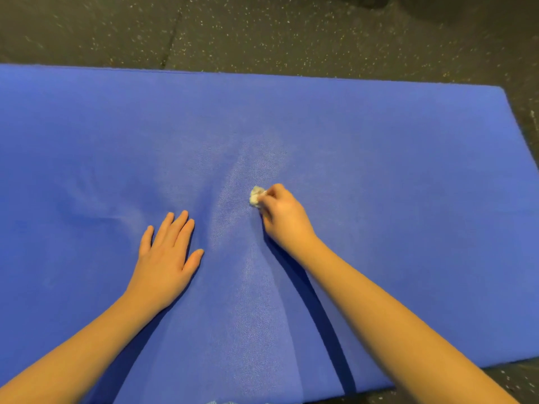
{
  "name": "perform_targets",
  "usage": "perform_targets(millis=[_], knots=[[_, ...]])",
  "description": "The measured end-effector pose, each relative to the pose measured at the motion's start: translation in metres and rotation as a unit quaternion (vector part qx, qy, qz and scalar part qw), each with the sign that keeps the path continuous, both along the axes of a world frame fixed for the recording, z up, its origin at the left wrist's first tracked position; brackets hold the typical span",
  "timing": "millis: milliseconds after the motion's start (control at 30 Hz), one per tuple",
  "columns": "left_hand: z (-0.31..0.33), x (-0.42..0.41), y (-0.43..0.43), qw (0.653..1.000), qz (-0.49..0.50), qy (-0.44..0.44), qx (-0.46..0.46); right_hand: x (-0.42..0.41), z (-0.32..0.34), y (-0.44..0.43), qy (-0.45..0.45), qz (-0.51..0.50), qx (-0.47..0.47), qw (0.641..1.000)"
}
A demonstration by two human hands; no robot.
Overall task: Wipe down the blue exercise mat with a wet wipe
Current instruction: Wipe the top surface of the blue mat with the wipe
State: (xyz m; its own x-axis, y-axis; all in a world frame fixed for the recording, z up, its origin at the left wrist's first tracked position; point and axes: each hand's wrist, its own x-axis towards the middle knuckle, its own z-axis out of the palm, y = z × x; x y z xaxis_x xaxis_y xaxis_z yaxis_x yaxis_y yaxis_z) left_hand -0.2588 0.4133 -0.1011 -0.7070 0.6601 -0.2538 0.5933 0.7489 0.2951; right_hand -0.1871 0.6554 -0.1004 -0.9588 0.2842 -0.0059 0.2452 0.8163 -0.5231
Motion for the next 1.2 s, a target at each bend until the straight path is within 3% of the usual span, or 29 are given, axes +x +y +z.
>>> perform_targets(millis=[67, 233, 400, 467, 633, 833, 1000, 1133, 1200], knots=[[-0.003, 0.003, -0.001, 1.0, -0.004, 0.007, -0.004, -0.006, 0.0, 0.009, -0.02, 0.051, 0.049, 0.997], [-0.004, -0.006, -0.001, 1.0, -0.019, 0.003, 0.006, -0.04, -0.002, 0.034, -0.025, -0.094, 0.057, 0.994], [-0.004, -0.031, 0.015, 1.0, -0.012, 0.0, 0.013, -0.047, -0.022, 0.015, -0.053, 0.048, 0.076, 0.995], [-0.003, -0.039, 0.023, 1.0, -0.01, -0.003, 0.012, -0.054, -0.024, 0.03, -0.053, 0.056, 0.115, 0.99], [-0.003, -0.057, 0.033, 1.0, -0.015, -0.005, 0.014, -0.091, -0.021, 0.061, -0.11, -0.063, 0.108, 0.986], [-0.008, -0.078, 0.041, 1.0, -0.012, 0.008, 0.012, -0.104, -0.014, 0.074, -0.12, 0.088, 0.14, 0.979], [-0.015, -0.082, 0.04, 0.998, -0.041, 0.038, -0.014, -0.155, -0.013, 0.099, -0.142, -0.047, 0.134, 0.98], [-0.017, -0.082, 0.038, 0.997, -0.051, 0.049, -0.019, -0.173, -0.016, 0.091, -0.133, 0.099, 0.152, 0.974], [-0.017, -0.081, 0.039, 0.997, -0.048, 0.054, -0.022, -0.179, -0.018, 0.105, -0.128, 0.084, 0.182, 0.971]])
